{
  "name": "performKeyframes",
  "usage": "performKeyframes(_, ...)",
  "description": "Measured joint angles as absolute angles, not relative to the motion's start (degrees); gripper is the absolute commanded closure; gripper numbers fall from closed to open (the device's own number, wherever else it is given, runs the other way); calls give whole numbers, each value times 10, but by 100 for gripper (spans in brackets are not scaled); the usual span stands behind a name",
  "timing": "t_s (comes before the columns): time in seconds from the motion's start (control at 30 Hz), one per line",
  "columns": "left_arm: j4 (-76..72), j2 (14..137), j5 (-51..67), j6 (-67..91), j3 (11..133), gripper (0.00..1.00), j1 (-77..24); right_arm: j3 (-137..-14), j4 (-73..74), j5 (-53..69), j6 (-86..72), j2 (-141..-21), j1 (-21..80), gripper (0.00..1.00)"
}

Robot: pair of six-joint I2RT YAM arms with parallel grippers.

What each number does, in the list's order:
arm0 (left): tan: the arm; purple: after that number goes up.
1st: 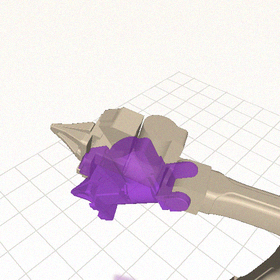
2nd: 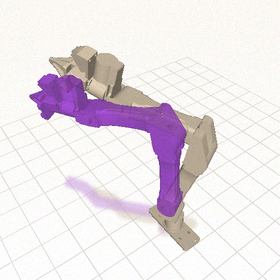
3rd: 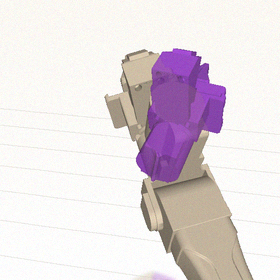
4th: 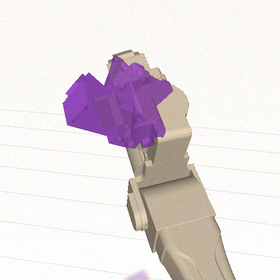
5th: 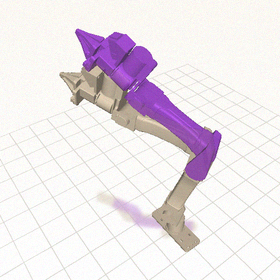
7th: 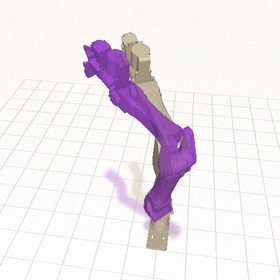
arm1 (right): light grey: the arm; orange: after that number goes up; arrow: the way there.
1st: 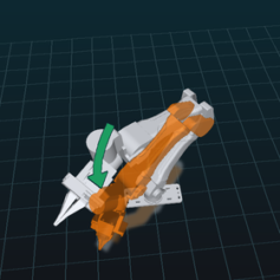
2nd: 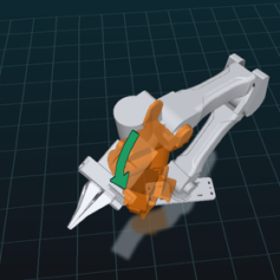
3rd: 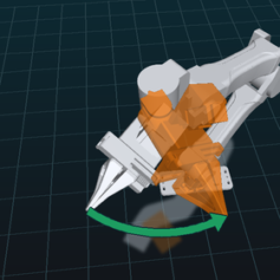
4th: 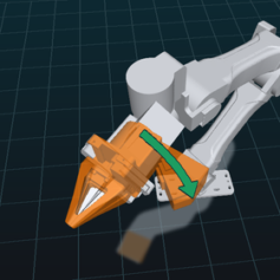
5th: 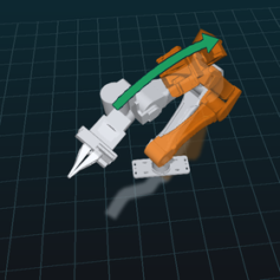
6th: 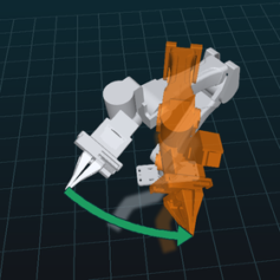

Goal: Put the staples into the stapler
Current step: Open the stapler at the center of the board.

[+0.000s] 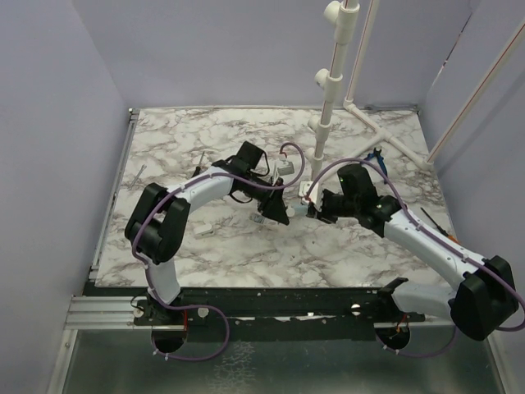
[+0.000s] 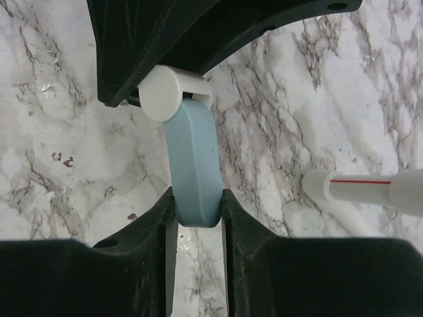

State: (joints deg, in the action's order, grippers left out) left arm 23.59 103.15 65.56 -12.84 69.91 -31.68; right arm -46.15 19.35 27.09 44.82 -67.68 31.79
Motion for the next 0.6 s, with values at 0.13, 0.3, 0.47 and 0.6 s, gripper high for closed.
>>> performKeyframes(0.13,276,1058,648,-156,734,48,-323,-463,224,264,423,-672,317,94)
performKeyframes(0.3,298,1097,626,-174,767,26,-321,-469,284,250,371,-672,317,97)
performKeyframes(0.47,301,1113,608,-186,784,15,-321,-516,361,213,321,-702,317,100)
performKeyframes(0.6,311,1112,594,-208,786,3,-320,-545,410,184,283,-719,317,99)
